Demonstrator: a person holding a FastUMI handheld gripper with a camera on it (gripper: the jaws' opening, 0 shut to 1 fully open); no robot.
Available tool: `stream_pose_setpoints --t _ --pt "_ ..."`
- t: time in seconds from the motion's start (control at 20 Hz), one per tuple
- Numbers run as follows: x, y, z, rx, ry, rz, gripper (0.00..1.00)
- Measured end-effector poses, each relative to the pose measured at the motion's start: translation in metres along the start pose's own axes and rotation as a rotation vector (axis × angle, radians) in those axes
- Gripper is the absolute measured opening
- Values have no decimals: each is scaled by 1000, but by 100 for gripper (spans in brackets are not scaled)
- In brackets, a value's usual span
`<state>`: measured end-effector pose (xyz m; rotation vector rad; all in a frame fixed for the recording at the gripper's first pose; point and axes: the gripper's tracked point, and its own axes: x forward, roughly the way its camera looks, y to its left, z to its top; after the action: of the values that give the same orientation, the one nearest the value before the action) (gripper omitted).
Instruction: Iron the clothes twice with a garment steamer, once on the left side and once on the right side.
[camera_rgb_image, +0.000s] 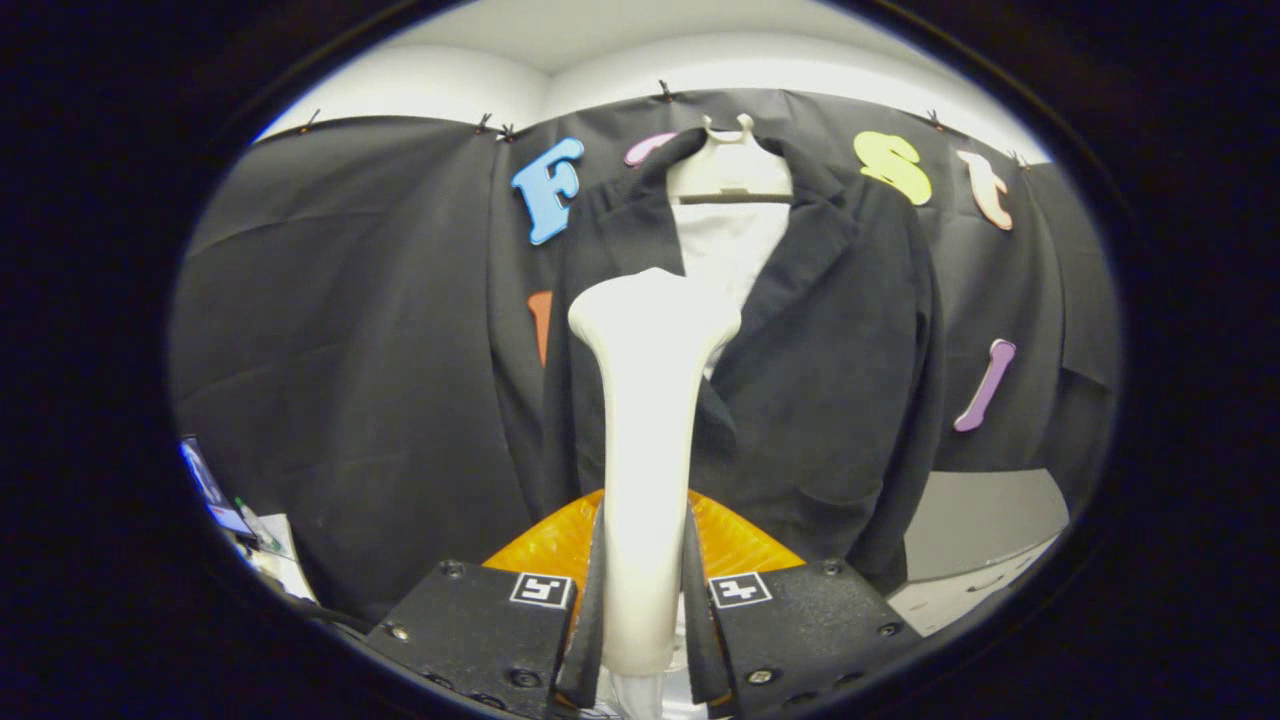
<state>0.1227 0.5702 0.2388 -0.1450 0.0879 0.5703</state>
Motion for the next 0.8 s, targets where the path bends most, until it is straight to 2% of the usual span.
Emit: stream_pose_setpoints --t 0.45,0.8 --pt "43 28 45 -14 -46 -19 37" --pt "61 36 28 -33 -1 -7 37"
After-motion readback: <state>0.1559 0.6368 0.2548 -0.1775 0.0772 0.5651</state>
